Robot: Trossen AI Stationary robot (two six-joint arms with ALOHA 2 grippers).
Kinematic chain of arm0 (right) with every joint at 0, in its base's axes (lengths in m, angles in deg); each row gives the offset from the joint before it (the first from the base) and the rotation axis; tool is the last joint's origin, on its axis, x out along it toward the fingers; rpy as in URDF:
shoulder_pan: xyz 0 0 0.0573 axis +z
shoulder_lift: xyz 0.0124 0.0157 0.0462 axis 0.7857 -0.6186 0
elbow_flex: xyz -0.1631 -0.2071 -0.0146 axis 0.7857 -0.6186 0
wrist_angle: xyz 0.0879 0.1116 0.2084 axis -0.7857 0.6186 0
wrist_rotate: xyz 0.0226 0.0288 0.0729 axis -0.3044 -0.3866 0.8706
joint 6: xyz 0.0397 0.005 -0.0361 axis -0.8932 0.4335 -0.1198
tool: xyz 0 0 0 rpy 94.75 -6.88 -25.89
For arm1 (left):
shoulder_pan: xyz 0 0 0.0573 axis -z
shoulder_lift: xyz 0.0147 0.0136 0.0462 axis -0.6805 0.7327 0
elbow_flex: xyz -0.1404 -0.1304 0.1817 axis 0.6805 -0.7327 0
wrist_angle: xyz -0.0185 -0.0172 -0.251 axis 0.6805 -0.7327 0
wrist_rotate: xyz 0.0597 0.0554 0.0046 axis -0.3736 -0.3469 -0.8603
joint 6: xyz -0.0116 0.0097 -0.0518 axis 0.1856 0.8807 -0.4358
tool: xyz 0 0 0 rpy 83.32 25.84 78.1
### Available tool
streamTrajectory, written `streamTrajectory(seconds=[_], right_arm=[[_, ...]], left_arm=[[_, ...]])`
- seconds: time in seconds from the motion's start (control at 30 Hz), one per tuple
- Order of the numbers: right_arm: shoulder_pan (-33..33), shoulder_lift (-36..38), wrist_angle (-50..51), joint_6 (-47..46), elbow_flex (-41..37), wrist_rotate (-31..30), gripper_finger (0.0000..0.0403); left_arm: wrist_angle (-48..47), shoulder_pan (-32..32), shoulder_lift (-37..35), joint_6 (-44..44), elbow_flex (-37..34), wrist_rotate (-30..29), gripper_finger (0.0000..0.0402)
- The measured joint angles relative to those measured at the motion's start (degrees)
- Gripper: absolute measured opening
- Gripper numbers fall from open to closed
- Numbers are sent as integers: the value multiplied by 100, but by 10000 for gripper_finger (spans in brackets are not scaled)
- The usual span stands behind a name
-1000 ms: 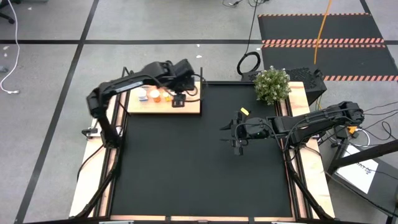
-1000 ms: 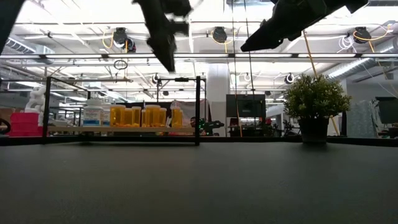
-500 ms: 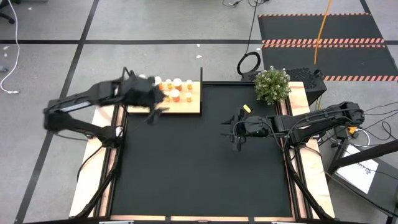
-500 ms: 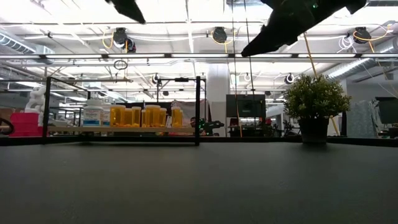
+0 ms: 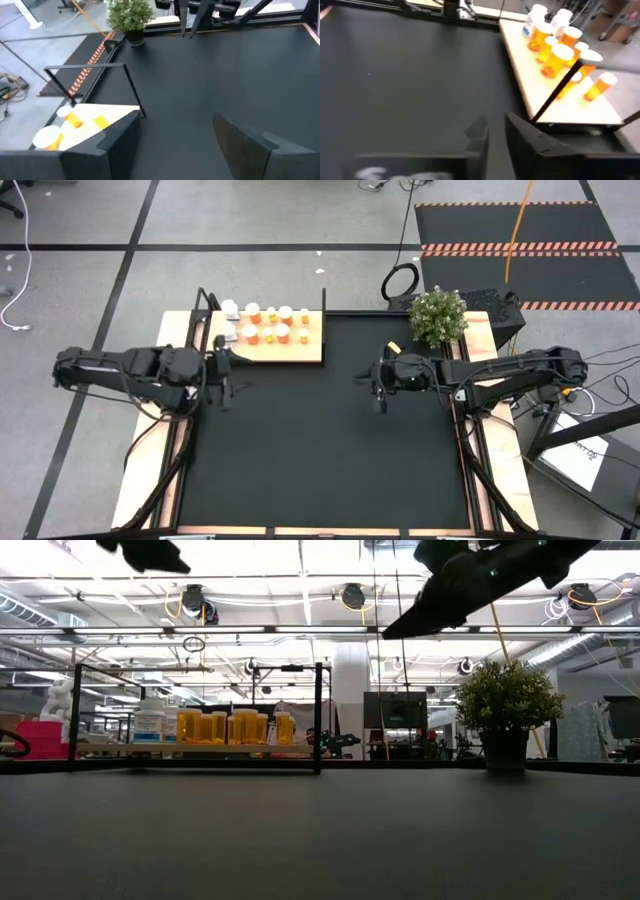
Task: Pick and place medicine bottles onto shelf by color
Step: Return to Home Position
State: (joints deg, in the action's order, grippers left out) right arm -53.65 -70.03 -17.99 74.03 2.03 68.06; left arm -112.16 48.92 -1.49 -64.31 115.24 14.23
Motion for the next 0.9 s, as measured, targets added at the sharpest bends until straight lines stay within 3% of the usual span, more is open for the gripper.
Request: streamTrajectory(seconds=[0.13,0.43,0.53,0.7,0.9], right_arm=[[-40,0,11,-96,-96,72,10],[6,0,-152,-379,-631,70,2],[6,45,-436,-378,-923,175,1],[-49,338,-768,-107,-1396,369,1],[-194,988,-1157,48,-2019,377,1]], left_arm=[[909,90,-78,166,-860,-11,253],[3237,-154,-78,872,-2399,215,244],[3536,-311,-78,958,-2626,204,216],[3214,-597,-80,780,-2691,-258,145],[3219,-847,-76,391,-2694,156,60]])
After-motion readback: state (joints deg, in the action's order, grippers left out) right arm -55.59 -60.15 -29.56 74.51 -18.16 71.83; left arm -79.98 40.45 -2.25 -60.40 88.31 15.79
